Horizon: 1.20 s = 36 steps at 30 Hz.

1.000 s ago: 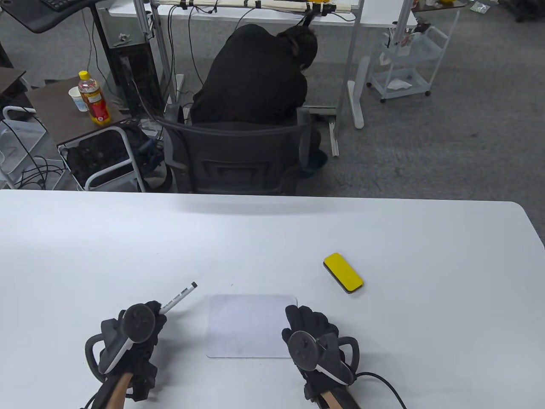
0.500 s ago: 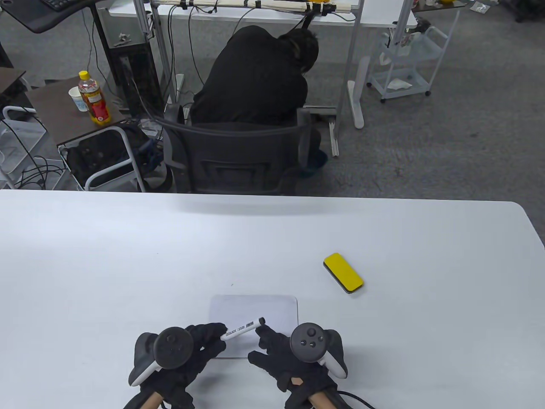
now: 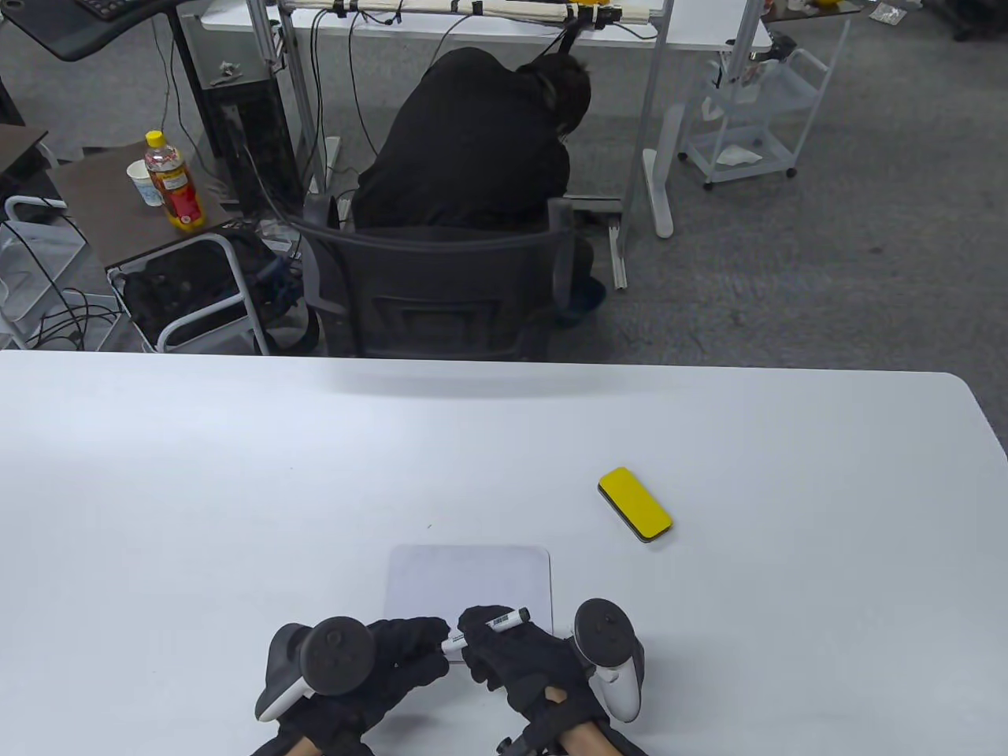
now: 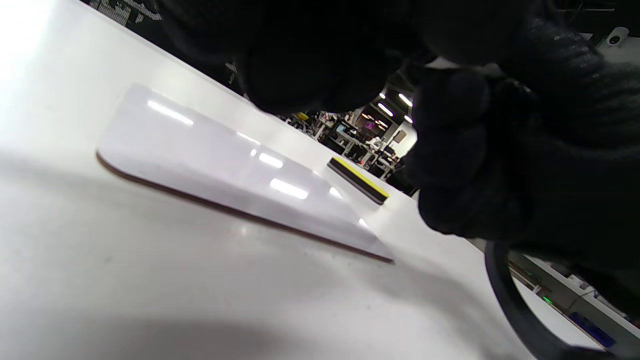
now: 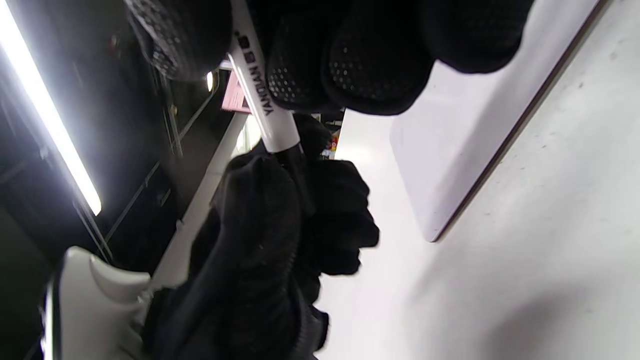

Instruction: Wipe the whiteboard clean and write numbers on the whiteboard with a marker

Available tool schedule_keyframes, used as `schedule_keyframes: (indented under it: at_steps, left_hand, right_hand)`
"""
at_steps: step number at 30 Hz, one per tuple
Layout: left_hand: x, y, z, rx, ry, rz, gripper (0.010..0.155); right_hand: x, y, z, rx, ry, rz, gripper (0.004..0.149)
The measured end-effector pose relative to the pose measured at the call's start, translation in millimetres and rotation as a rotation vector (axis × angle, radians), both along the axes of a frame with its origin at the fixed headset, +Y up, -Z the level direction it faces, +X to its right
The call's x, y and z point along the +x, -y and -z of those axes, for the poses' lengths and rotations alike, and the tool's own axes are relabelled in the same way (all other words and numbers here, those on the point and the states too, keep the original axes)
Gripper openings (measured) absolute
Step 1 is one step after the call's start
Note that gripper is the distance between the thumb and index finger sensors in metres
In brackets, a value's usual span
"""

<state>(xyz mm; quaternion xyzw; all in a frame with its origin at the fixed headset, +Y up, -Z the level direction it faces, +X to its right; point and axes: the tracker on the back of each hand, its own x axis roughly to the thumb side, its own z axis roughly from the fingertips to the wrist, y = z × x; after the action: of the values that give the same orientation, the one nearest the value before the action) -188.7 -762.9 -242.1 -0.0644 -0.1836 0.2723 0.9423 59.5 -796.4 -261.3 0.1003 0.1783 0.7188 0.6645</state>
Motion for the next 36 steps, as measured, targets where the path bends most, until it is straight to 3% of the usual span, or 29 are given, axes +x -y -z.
schedule_keyframes:
  at_steps: [4, 11, 21, 26, 28, 31, 33, 36]
  left_hand:
    - [3.8, -9.2, -6.9, 0.143, -0.090, 0.099, 0.052]
    - [11.9, -15.2, -14.2, 0.252, -0.050, 0.158, 0.048]
    - [5.4, -11.9, -1.5, 0.032, 0.090, 0.005, 0.049]
    - [-0.6, -8.5, 3.4, 0.002, 0.115, -0.033, 0.049]
    - [-5.5, -5.3, 7.5, -0.058, 0.147, -0.065, 0.049]
    - [-24.1, 2.8, 17.1, -0.136, 0.086, -0.110, 0.049]
    - [-39.0, 3.4, 23.2, -0.072, -0.040, -0.100, 0.049]
    - [-63.3, 1.4, 28.3, 0.018, -0.206, 0.054, 0.049]
  right_hand:
    - [-0.7, 3.7, -0.5, -0.065, -0.007, 0.066, 0.047]
    - [2.3, -1.2, -3.3, -0.032, 0.096, -0.040, 0.049]
    - [1.6, -15.1, 0.2, 0.080, 0.014, -0.054, 0.042]
    - [-0.9, -15.3, 0.0, 0.101, -0.011, -0.031, 0.041]
    - [1.8, -15.8, 0.9, 0.108, -0.027, 0.006, 0.040]
    - [15.8, -21.0, 5.7, 0.115, 0.029, 0.024, 0.040]
    - [25.7, -23.6, 7.7, 0.135, 0.070, -0.032, 0.042]
    - [37.6, -23.6, 11.6, 0.141, 0.176, -0.018, 0.044]
